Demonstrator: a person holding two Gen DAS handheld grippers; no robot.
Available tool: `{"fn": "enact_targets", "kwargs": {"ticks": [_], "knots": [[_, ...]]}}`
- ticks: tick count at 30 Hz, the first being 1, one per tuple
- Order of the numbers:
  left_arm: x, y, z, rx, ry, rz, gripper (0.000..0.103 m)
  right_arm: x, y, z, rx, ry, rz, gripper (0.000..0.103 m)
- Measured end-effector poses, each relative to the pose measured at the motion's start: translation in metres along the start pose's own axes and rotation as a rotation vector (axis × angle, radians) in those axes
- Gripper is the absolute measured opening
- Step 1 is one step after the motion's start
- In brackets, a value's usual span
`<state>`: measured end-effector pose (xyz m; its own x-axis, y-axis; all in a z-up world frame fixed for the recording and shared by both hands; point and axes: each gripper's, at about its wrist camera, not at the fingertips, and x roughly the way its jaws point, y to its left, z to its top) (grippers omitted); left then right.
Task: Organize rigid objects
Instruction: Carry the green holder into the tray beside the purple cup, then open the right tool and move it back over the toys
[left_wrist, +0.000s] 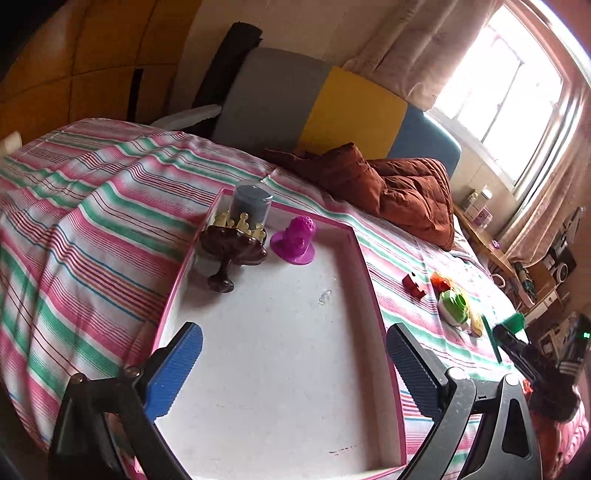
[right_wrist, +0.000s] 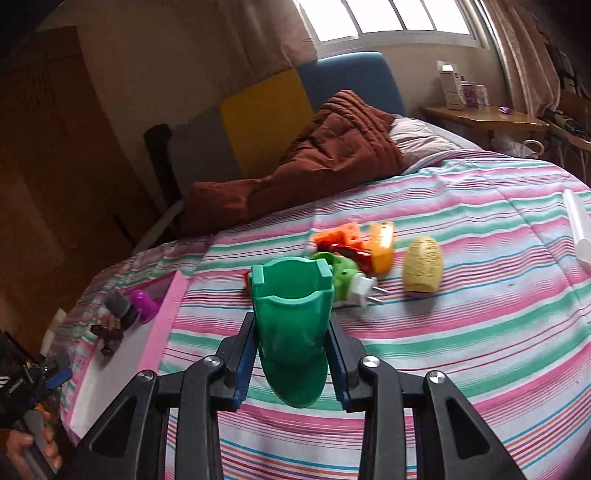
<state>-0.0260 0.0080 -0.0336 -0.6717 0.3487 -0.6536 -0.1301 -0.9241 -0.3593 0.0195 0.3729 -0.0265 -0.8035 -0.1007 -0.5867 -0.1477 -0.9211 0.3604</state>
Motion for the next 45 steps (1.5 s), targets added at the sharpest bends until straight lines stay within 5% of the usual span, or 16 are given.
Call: {"fn": "enact_targets", "kwargs": {"ticks": [11, 22, 30, 35, 45], "knots": [[-0.007, 0.013, -0.006, -0.015, 0.003, 0.013, 0.101, 0.047, 0.127, -0.001, -0.140, 0.137, 0.213, 0.035], [-0.016, 0.035, -0.002, -0.067, -0.029, 0.049, 0.101, 0.128, 0.202, 0.000, -0.163, 0.229, 0.109, 0.035], [-0.018, 0.051, 0.001, -0.126, -0.034, 0.063, 0.102, 0.166, 0.216, 0.009, -0.194, 0.207, -0.080, 0.035], [-0.018, 0.051, 0.000, -0.123, -0.028, 0.063, 0.102, 0.185, 0.210, 0.016, -0.180, 0.231, -0.126, 0.038], [-0.014, 0.048, -0.001, -0.119, -0.021, 0.049, 0.102, 0.137, 0.187, 0.010, -0.126, 0.186, -0.021, 0.042]]}}
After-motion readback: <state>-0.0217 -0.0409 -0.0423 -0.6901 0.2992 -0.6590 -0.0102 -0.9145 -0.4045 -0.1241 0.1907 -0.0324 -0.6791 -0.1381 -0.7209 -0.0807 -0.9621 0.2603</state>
